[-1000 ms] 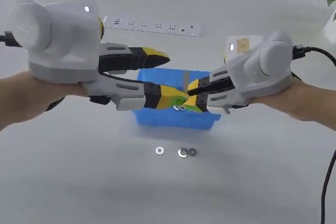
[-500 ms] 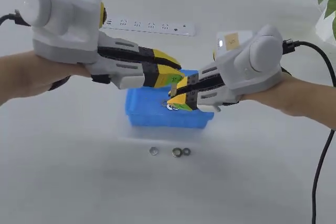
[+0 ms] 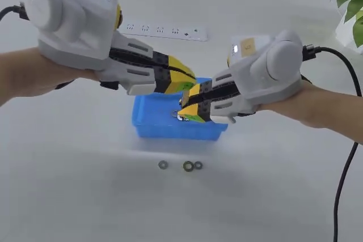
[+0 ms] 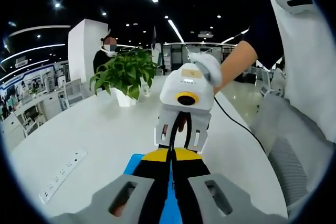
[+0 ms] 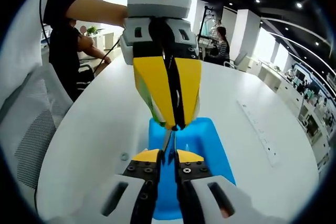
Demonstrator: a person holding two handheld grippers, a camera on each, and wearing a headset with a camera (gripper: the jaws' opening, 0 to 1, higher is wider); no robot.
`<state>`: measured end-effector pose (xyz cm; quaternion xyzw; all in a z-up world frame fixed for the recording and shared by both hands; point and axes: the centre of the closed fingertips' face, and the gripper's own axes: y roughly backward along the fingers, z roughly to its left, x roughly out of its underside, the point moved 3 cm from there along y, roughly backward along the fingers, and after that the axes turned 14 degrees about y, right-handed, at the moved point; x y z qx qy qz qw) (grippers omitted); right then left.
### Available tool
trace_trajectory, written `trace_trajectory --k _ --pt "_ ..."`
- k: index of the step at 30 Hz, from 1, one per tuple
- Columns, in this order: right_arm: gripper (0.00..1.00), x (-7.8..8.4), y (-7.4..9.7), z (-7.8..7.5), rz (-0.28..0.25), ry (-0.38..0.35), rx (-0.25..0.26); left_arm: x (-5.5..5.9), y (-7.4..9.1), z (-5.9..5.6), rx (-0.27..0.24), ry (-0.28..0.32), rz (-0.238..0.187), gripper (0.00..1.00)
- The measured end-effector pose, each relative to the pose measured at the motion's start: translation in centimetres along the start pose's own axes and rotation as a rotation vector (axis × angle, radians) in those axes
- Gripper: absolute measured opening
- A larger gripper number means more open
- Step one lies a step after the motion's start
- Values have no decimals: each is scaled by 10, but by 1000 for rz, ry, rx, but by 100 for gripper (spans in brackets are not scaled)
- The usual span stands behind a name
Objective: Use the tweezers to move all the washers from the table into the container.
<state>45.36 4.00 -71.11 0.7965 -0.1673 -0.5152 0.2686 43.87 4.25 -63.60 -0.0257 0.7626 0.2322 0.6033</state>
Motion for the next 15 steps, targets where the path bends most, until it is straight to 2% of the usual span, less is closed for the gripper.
trace_trajectory --k 3,4,9,15 --pt "12 0 1 -5 28 17 23 -3 1 7 -36 -27 -4 4" --pt "12 -1 2 -8 32 23 33 -4 1 8 -32 -18 -7 4" --pt "14 -6 7 -14 4 -2 55 -9 4 10 -48 -46 -9 4" --pt "23 -7 11 -9 -18 -38 55 -12 12 15 -67 -40 -26 4"
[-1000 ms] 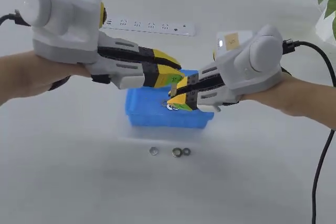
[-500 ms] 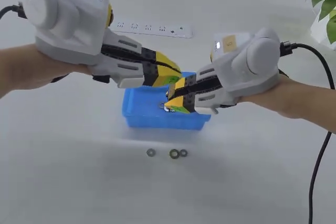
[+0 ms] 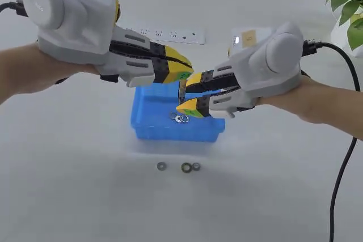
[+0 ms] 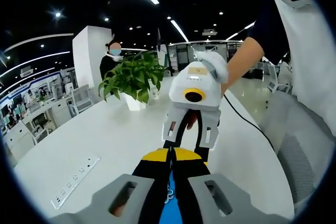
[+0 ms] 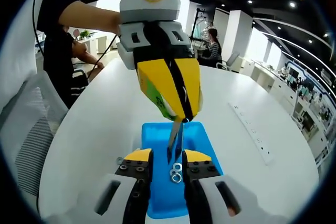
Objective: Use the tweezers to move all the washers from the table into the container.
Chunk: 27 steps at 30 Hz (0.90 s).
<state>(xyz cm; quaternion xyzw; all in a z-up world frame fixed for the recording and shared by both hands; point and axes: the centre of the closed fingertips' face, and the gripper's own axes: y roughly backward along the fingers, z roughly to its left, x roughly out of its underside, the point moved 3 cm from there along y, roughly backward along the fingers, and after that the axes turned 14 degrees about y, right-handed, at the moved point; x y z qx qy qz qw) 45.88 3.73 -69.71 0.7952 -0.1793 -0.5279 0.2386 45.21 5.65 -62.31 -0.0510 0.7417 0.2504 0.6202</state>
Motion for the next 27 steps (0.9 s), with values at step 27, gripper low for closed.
trace_trajectory --k 27 --pt "61 3 54 44 -18 -36 107 13 45 -35 -86 14 -67 4"
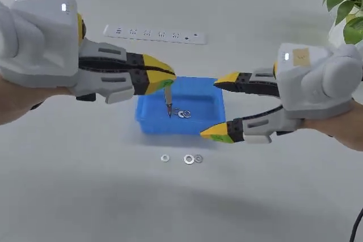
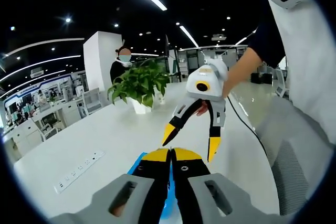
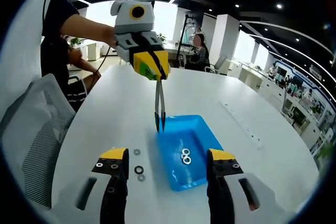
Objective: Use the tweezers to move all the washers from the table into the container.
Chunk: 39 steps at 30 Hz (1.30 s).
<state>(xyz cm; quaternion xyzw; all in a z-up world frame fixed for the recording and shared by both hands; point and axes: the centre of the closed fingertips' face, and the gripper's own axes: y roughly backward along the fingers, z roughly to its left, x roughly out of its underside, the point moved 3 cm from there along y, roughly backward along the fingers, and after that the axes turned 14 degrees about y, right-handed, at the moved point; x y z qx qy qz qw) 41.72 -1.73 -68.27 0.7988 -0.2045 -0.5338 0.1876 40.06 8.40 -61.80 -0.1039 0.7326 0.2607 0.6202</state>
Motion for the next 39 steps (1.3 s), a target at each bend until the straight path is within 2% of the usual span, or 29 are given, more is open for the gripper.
trace_trajectory --k 6,13,19,20,24,34,39 --pt "64 4 11 16 -2 -31 -6 12 2 -14 -14 12 7 4" --pt "65 15 17 35 11 -64 -44 29 -3 -24 -12 20 20 4" --pt "65 20 17 44 13 -89 -63 50 -7 -37 -16 38 32 4" --pt "65 20 17 45 14 -90 -67 55 -7 -37 -25 30 43 4" --pt "66 27 14 51 24 -106 -78 62 -5 -35 -45 46 42 4" --pt "66 29 10 66 23 -140 -123 65 -7 -31 -55 67 25 4" --pt "66 31 9 69 26 -153 -131 67 -10 -32 -49 64 32 4"
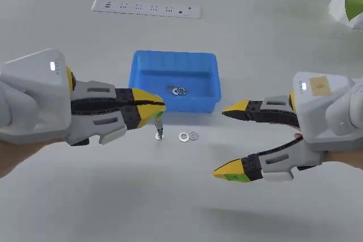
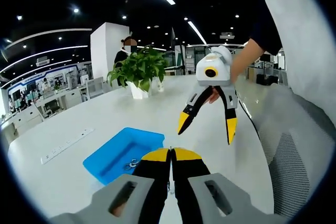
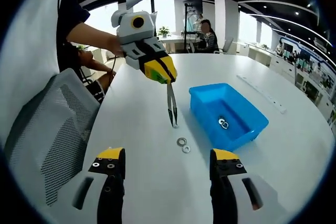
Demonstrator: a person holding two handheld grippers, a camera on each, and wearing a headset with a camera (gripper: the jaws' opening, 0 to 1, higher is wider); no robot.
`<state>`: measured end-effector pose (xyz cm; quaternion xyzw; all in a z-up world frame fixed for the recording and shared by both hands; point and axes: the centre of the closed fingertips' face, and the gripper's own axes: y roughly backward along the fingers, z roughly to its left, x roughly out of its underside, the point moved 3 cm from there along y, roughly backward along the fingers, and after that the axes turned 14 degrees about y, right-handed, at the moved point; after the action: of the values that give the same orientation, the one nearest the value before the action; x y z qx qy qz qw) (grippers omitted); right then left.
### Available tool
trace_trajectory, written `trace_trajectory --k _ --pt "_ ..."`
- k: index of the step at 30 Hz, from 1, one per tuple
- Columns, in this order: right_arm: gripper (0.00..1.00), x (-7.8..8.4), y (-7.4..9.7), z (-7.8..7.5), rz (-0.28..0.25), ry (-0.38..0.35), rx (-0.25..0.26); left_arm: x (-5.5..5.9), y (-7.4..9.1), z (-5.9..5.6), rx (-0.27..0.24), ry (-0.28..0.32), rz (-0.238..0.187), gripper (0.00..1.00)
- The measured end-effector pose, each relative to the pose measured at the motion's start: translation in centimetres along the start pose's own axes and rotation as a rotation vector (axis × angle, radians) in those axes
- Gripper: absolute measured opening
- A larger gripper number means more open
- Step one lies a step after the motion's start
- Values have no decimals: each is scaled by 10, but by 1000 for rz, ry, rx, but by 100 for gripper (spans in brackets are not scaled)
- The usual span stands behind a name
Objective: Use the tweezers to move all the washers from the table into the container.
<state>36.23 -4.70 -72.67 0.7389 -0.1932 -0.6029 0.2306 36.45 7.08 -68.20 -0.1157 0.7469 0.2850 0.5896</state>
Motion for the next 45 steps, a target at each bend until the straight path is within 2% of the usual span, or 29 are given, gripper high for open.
trace_trajectory --k 9,15,26,31,35,45 --pt "65 -1 0 -2 -9 -15 11 4 2 -2 5 4 2 5" --pt "65 -4 -10 0 -11 -1 -19 6 6 -3 26 12 22 4" --pt "63 -39 -57 -15 -59 88 -100 6 7 -2 20 22 47 5" --pt "57 -42 -72 -17 -72 69 -134 7 7 -3 25 27 48 5" --pt "48 -42 -80 -20 -74 61 -150 7 6 -4 28 29 47 5" --pt "29 -40 -100 -20 -38 106 -237 7 3 -2 34 41 43 5"
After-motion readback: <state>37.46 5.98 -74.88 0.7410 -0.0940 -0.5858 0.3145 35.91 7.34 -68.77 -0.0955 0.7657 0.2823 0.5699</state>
